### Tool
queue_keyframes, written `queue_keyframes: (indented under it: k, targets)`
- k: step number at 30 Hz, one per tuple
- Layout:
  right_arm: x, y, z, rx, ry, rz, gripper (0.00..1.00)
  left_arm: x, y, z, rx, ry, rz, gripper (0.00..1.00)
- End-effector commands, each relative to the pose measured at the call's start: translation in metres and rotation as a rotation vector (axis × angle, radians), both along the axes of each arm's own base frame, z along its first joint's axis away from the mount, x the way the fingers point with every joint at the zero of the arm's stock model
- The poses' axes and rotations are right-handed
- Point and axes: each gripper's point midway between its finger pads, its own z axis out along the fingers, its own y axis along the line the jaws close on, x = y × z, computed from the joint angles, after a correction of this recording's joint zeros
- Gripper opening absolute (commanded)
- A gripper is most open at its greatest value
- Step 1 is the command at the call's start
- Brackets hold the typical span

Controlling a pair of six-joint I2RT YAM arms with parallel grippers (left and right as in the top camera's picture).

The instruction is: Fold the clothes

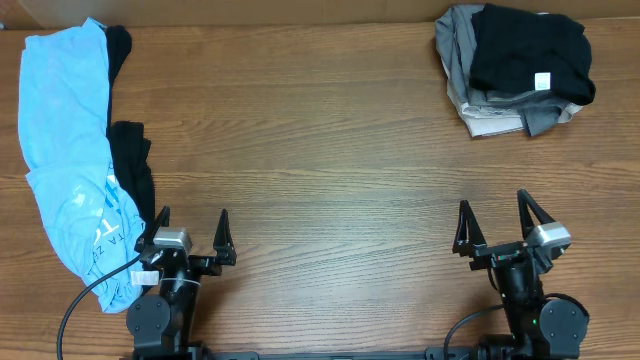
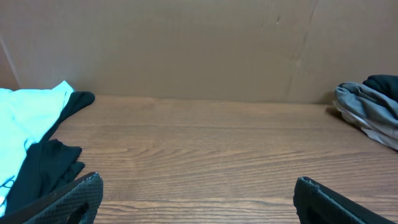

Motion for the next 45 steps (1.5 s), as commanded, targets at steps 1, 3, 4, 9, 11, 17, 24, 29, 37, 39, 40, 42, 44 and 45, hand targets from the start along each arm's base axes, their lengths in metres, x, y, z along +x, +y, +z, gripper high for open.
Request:
queue_keyframes:
  k: [1,3,4,9,11,17,24,29,37,39,40,42,44,45]
  targets:
    - [-0.004,0.002,0.014,-0.010,-0.030,0.010,1.00,-0.003,-0.001,0.017,-0.006,-0.038,-0.008,1.00]
    - [-0.004,0.002,0.014,-0.010,-0.029,0.009,1.00,-0.003,-0.001,0.017,-0.006,-0.038,-0.007,1.00]
    - [-0.004,0.002,0.014,-0.010,-0.027,0.009,1.00,-0.003,-0.001,0.017,-0.006,-0.038,-0.006,1.00]
    - [-0.001,-0.004,0.004,-0.004,0.014,-0.024,1.00,-0.002,0.010,0.016,-0.002,-0.034,0.058,1.00]
    - [0.000,-0.005,-0.003,-0.002,0.042,-0.033,1.00,-0.002,0.016,0.014,-0.002,-0.027,0.091,1.00]
    - [0.001,-0.006,-0.025,0.000,0.129,-0.037,1.00,-0.002,0.018,0.005,-0.003,0.009,0.104,1.00]
    - [0.004,-0.007,-0.048,0.002,0.195,-0.043,1.00,-0.003,0.022,-0.008,-0.005,0.060,0.128,1.00]
    - [0.005,-0.007,-0.060,0.003,0.224,-0.044,1.00,-0.003,0.023,-0.012,-0.005,0.080,0.136,1.00]
    - [0.005,-0.007,-0.061,0.003,0.228,-0.043,1.00,-0.004,0.023,-0.015,-0.005,0.089,0.136,1.00]
    - [0.006,-0.007,-0.052,0.002,0.192,-0.043,1.00,-0.003,0.022,-0.009,-0.004,0.065,0.131,1.00]
    - [0.006,-0.007,-0.045,0.001,0.162,-0.041,1.00,-0.003,0.020,-0.003,-0.004,0.046,0.118,1.00]
    - [0.005,-0.004,-0.028,-0.019,0.098,-0.024,1.00,-0.004,0.016,0.013,-0.004,0.006,0.095,1.00]
    - [0.002,-0.001,-0.012,-0.046,0.055,-0.009,1.00,-0.007,0.016,0.029,-0.002,-0.015,0.095,1.00]
    - [0.001,-0.001,-0.004,-0.049,0.042,-0.010,1.00,-0.009,0.016,0.037,0.008,-0.015,0.095,1.00]
